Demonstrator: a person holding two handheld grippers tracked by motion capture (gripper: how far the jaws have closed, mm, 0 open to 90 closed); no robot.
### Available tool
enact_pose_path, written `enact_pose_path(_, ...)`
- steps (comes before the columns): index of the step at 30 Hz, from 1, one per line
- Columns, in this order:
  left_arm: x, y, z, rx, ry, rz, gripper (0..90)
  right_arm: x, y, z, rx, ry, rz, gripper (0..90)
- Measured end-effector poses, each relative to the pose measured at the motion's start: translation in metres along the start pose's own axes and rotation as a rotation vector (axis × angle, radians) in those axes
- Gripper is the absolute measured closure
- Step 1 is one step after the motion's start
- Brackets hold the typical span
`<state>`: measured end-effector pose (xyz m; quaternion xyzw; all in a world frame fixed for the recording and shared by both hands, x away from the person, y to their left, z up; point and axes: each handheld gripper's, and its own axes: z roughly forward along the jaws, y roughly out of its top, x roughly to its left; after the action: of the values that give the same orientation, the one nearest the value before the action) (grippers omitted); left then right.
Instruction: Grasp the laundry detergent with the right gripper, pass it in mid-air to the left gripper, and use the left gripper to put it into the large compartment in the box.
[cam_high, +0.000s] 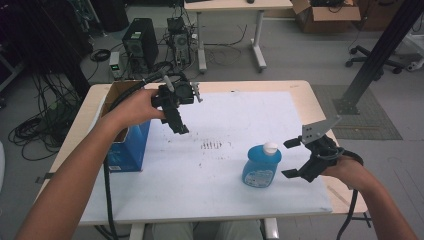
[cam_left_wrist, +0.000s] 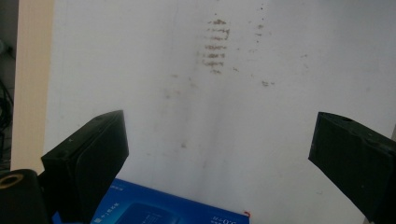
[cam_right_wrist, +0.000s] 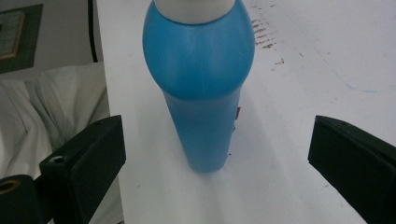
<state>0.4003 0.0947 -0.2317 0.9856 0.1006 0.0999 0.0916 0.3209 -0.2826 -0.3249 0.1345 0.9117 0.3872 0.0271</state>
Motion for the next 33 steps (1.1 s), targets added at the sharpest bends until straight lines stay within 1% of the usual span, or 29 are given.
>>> enact_pose_path(9, -0.001, 0.002, 0.001, 0.003, -0.001, 0.002, 5.0, 0.000, -0.009, 0.004, -0.033, 0.001, 0.017, 3.5)
enact_pose_path(15, -0.002, 0.002, 0.001, 0.007, 0.001, 0.000, 5.0, 0.001, -0.014, 0.009, -0.057, -0.002, 0.014, 3.4)
enact_pose_path(17, -0.001, 0.001, 0.001, 0.006, 0.000, -0.005, 5.0, 0.000, -0.020, 0.010, -0.073, -0.001, 0.022, 3.4)
enact_pose_path(22, -0.001, 0.001, 0.000, 0.003, 0.000, -0.013, 5.0, 0.000, -0.026, 0.010, -0.090, 0.003, 0.031, 3.4)
enact_pose_path(29, -0.001, 0.002, 0.001, 0.012, -0.001, -0.009, 5.0, 0.000, -0.031, 0.011, -0.135, 0.014, 0.031, 3.4)
enact_pose_path(33, -0.002, 0.003, 0.002, 0.016, -0.003, -0.007, 5.1, 0.001, -0.033, 0.016, -0.146, 0.018, 0.020, 3.3)
